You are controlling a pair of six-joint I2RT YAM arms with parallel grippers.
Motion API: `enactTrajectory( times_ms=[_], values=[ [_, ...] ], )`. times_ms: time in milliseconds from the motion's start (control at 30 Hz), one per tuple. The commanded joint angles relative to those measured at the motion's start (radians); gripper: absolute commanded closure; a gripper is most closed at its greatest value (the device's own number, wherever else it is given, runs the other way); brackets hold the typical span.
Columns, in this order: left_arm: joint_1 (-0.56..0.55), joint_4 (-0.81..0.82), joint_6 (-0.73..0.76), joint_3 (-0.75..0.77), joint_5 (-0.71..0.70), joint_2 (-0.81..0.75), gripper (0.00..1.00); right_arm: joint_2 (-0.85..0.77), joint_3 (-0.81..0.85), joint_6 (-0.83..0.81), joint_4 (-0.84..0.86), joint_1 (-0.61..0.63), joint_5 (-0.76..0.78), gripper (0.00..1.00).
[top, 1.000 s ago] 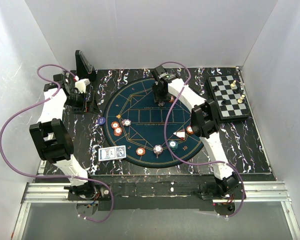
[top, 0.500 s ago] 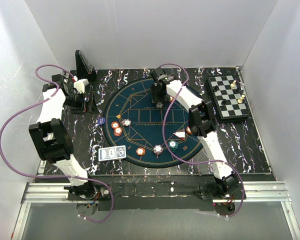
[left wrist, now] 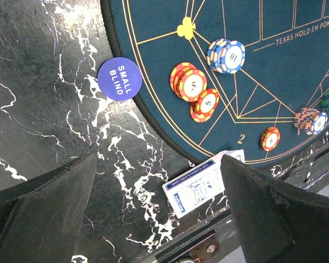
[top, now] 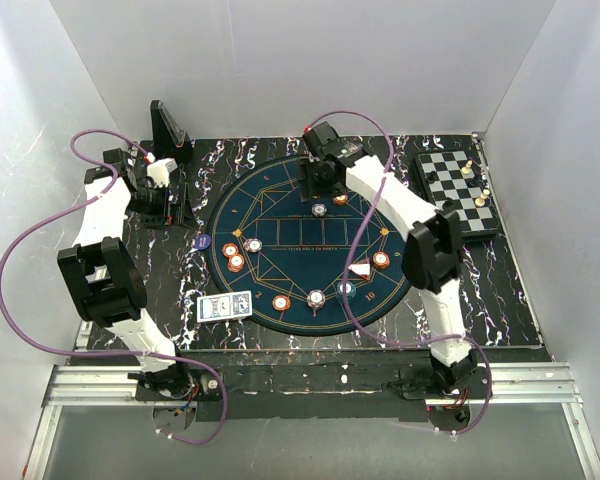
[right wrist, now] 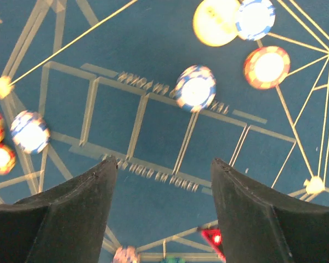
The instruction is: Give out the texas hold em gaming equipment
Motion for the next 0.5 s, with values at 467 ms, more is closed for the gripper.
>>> enactTrajectory(
  times_ms=[467],
  values=[
    [0.006,-0.013,0.010,-0.016,0.024,-0.114,0.02,-0.478,-0.724,0.102,0.077,0.401,-0.001,0.11]
  ],
)
